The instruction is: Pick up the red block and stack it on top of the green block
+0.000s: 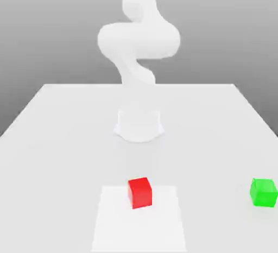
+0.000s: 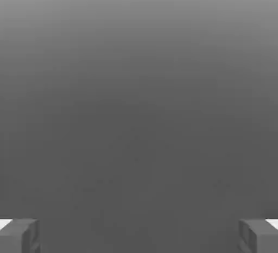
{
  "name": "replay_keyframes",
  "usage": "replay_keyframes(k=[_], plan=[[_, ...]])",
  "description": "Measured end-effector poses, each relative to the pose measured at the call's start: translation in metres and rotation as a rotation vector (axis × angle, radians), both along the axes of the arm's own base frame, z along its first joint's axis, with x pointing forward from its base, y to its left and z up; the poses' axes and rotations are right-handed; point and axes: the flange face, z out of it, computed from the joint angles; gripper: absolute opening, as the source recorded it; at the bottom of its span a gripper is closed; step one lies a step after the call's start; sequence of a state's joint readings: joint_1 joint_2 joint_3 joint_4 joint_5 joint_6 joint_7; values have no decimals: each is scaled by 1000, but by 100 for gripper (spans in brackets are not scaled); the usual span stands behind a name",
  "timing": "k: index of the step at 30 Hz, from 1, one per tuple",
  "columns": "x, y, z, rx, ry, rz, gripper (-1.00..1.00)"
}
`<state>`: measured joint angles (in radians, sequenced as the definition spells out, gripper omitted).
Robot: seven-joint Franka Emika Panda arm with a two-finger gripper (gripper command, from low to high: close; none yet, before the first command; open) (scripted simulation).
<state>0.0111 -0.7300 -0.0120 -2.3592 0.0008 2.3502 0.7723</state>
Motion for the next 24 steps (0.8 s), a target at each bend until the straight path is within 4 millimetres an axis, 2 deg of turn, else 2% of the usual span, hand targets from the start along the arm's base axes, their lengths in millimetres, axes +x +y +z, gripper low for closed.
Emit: replay_keyframes(k=[4, 6, 9, 13, 17, 19, 24], plan=[[39, -1, -99, -21, 150, 45, 0], [49, 0, -149, -31, 224, 69, 0], [53, 1, -224, -47, 335, 107, 0], [38, 3, -325, -69, 491, 161, 0], [-5, 4, -427, -94, 667, 225, 0], [-16, 4, -458, -100, 703, 239, 0], [-20, 4, -506, -101, 715, 243, 0]])
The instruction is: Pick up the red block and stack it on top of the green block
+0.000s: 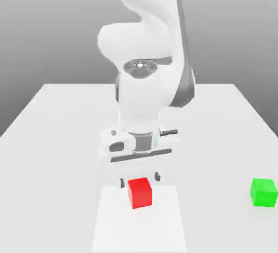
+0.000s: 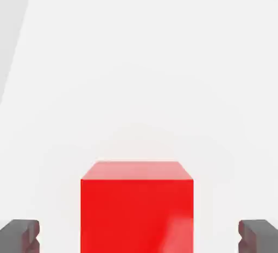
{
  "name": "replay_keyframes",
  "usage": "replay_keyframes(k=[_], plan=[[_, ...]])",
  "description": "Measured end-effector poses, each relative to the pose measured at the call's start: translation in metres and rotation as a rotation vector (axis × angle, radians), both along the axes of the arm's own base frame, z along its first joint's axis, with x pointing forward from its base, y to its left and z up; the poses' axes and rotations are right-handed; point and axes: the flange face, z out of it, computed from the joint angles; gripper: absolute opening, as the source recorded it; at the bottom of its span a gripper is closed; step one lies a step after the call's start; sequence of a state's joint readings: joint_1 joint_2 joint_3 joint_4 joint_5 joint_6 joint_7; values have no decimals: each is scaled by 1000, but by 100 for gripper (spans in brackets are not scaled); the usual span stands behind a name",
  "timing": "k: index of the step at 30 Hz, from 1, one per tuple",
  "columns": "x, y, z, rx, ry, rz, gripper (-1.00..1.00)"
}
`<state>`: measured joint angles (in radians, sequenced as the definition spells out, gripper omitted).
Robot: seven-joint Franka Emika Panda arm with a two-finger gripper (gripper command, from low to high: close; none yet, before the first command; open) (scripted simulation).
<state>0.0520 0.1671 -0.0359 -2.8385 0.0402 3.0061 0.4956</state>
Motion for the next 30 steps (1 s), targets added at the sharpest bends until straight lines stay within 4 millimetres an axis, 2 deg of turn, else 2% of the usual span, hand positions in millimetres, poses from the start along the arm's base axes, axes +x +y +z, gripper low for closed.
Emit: replay_keyframes(k=[1, 8, 15, 18, 24, 30], plan=[[-1, 0, -7, 0, 0, 0, -100], [-1, 0, -8, 0, 1, 0, -100], [-1, 0, 47, 1, 1, -2, -100], [11, 46, 59, -8, 1, 35, -100], [23, 158, 72, -17, -3, 58, -100], [-7, 286, 86, -6, -3, 96, -100]])
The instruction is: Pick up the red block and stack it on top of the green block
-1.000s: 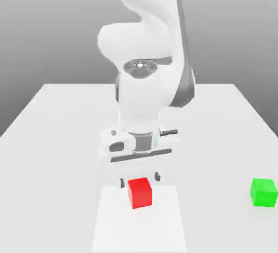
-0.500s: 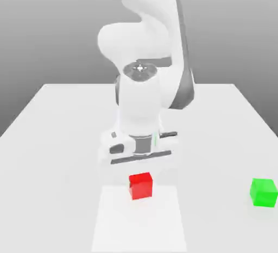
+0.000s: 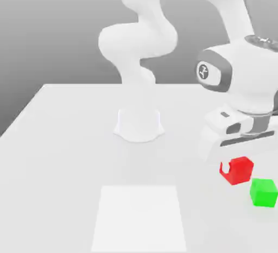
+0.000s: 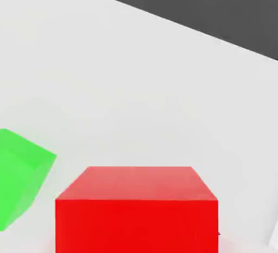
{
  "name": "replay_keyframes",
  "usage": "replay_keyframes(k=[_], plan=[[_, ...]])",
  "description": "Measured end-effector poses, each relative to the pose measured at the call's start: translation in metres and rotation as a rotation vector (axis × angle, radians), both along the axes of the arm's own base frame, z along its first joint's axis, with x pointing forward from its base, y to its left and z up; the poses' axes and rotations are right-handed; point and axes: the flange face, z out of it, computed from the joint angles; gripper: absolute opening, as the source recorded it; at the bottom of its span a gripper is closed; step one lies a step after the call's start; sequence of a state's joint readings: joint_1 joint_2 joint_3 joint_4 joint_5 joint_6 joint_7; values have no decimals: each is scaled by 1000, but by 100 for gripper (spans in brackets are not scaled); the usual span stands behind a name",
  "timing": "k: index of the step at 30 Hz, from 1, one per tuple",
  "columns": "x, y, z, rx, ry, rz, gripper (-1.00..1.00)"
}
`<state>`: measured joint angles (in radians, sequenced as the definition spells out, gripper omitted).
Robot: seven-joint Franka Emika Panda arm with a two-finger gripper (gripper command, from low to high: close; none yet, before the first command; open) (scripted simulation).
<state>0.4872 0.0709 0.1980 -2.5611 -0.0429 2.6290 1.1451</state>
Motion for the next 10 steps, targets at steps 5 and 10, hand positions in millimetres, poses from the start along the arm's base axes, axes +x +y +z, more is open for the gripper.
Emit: replay_keyframes(k=[5, 10], plan=[[-10, 35, -31, 7, 2, -18, -100], [-11, 35, -54, 7, 3, -19, 100]])
